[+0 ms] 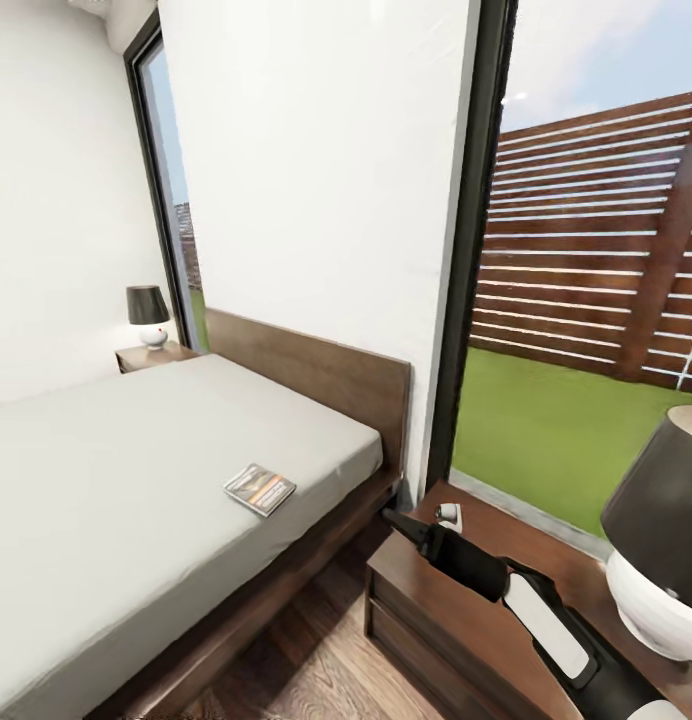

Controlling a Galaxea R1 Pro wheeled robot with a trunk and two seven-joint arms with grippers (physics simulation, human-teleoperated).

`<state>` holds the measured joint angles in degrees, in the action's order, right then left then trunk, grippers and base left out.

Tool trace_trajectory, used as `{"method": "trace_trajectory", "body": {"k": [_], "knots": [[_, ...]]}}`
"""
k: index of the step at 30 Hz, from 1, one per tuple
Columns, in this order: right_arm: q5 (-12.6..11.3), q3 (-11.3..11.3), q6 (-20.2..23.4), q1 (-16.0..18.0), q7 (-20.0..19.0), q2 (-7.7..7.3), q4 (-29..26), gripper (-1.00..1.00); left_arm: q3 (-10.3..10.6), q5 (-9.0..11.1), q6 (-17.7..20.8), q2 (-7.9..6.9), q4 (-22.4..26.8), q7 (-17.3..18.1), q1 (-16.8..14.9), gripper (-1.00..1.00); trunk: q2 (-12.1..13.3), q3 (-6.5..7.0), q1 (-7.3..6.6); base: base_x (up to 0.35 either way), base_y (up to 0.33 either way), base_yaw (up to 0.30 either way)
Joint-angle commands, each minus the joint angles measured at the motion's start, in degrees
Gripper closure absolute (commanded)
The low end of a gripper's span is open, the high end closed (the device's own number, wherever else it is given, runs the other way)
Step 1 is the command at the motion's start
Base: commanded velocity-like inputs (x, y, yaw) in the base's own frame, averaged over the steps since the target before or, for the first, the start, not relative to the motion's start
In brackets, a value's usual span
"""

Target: In the bedroom, move the book from the bed onto either nightstand, and place the two sandals side by side next to the bed.

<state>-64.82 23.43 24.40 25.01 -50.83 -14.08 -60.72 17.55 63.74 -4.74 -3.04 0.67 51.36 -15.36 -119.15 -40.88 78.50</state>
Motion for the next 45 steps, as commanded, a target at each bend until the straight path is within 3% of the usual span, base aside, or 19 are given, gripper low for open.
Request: {"method": "trace_trajectory", "body": {"k": [1,45], "knots": [[-0.6,0.1,0.5,0.0,0.0,-0.06,0.0,-1.00,0.5,0.2,-0.5,0.00,-0.1,0.1,0.0,-1.00,0.0,-0.06,-0.01,0.000,-0.002,0.231],[-0.7,0.0,0.5,0.0,0.0,-0.16,0.0,-1.00,0.4,0.3,-0.5,-0.21,0.0,0.2,0.1,-1.00,0.0,-0.06,-0.01,0.000,0.000,0.221]]}}
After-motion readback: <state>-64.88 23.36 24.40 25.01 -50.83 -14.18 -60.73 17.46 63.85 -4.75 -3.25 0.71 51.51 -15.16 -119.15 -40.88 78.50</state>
